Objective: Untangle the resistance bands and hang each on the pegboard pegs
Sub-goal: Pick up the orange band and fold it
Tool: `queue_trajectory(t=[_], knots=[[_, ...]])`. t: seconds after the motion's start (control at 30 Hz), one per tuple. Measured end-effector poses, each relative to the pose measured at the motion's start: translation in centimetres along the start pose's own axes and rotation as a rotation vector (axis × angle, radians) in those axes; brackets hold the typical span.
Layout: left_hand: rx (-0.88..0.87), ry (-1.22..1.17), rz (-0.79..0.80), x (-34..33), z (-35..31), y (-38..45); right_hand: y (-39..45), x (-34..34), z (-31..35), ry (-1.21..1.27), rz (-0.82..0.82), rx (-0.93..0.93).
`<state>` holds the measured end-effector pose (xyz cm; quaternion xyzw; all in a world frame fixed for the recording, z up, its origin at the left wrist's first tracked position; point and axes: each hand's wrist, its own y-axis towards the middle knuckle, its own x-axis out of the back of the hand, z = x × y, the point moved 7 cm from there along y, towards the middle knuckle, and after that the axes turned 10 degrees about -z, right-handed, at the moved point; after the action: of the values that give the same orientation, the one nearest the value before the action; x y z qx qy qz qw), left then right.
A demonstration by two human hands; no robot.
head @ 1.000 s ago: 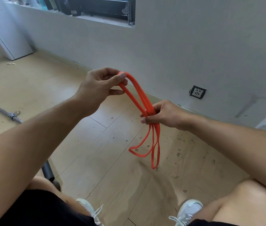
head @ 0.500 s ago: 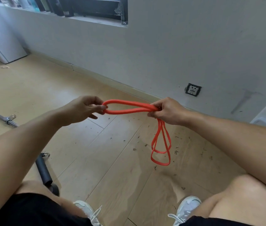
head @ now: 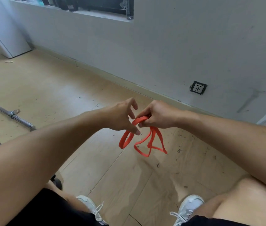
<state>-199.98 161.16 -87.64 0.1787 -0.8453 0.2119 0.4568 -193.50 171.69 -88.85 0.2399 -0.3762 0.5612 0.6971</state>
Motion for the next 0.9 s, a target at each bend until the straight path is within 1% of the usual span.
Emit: queue_trajectory(t=[0.07, 0.17, 0.33, 0.43, 0.53, 0.63, 0.77, 0.83, 0.9], knots=[[0.002, 0.03, 0.011, -0.6, -0.1, 0.0, -0.2, -0.1, 0.2, 0.005, 0.042, 0.009], [0.015, 0.017, -0.039, -0.2, -0.1, 0.2, -0.5, -0.4, -0.1, 0.058, 0.124, -0.002], [0.002, -0.082, 0.009, 0.4, -0.2, -0.1, -0.8, -0.6, -0.8, 0.135, 0.184, -0.008], [-0.028, -0.177, -0.064, 1.6, -0.6, -0.4, -0.7, -0.5, -1.3, 0.165, 0.177, -0.011], [-0.055, -0.208, -0.12, 2.7, -0.9, -0.7, -0.7, -0.2, -1.8, 0.181, 0.166, -0.024], [-0.051, -0.185, -0.138, 3.3, -0.4, -1.0, -0.8, -0.1, -2.2, 0.162, 0.13, -0.014], [-0.006, -0.18, -0.04, 2.4, 0.6, -1.1, -0.5, 0.2, -2.5, 0.159, 0.078, -0.02], [-0.003, -0.094, -0.008, 1.5, 0.8, -0.9, -0.5, 0.0, -2.2, 0.14, 0.089, -0.007], [-0.04, 0.027, 0.007, 0.5, 0.5, -0.7, -0.6, -0.3, -1.9, 0.13, 0.107, 0.0]])
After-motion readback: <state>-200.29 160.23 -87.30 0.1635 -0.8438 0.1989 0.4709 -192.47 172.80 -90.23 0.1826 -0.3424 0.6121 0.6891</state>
